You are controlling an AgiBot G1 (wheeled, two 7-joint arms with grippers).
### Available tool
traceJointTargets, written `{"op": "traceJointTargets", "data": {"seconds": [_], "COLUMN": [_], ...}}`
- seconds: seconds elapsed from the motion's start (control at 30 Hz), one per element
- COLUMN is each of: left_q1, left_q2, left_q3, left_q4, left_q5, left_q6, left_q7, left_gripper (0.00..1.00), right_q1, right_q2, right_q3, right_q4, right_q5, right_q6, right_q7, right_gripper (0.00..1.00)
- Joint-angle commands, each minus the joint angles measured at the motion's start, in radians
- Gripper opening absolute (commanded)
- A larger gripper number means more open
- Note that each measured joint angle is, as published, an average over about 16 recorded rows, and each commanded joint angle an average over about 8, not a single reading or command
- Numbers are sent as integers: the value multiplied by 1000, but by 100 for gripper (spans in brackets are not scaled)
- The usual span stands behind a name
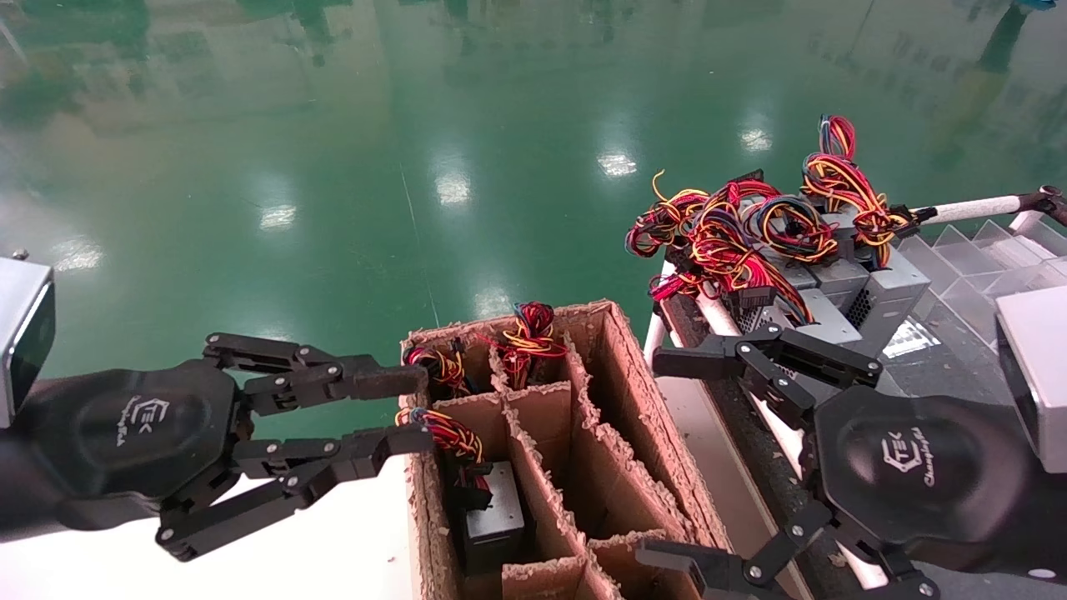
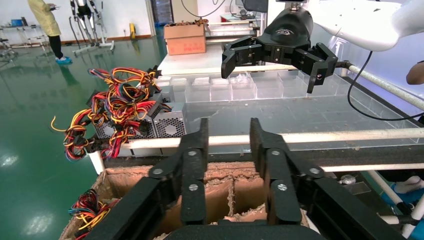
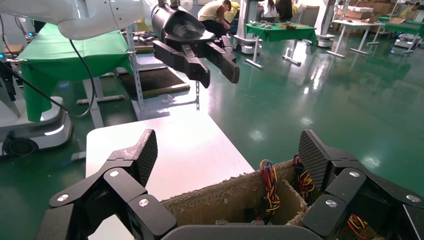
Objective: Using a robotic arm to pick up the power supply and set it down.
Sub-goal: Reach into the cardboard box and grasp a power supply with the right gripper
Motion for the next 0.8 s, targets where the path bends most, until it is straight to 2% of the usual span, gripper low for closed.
{"op": "traceJointTargets", "data": {"seconds": [0.03, 0.47, 0.5, 0.53, 0.73, 0.77, 0.8], "left_q1": [0, 0, 0, 0, 0, 0, 0], "left_q2": [0, 0, 0, 0, 0, 0, 0], "left_q3": [0, 0, 0, 0, 0, 0, 0], "left_q4": [0, 0, 0, 0, 0, 0, 0], "left_q5": [0, 0, 0, 0, 0, 0, 0], "left_q6": [0, 0, 0, 0, 0, 0, 0], "left_q7": [0, 0, 0, 0, 0, 0, 0], "left_gripper": [0, 0, 3, 11, 86, 96, 100], "right_q1": [0, 0, 0, 0, 0, 0, 0], "right_q2": [0, 0, 0, 0, 0, 0, 0], "right_q3": [0, 0, 0, 0, 0, 0, 0], "right_q4": [0, 0, 0, 0, 0, 0, 0], "right_q5": [0, 0, 0, 0, 0, 0, 0], "right_q6": [0, 0, 0, 0, 0, 0, 0], "right_q7": [0, 0, 0, 0, 0, 0, 0], "right_gripper": [100, 100, 100, 100, 100, 100, 100]}}
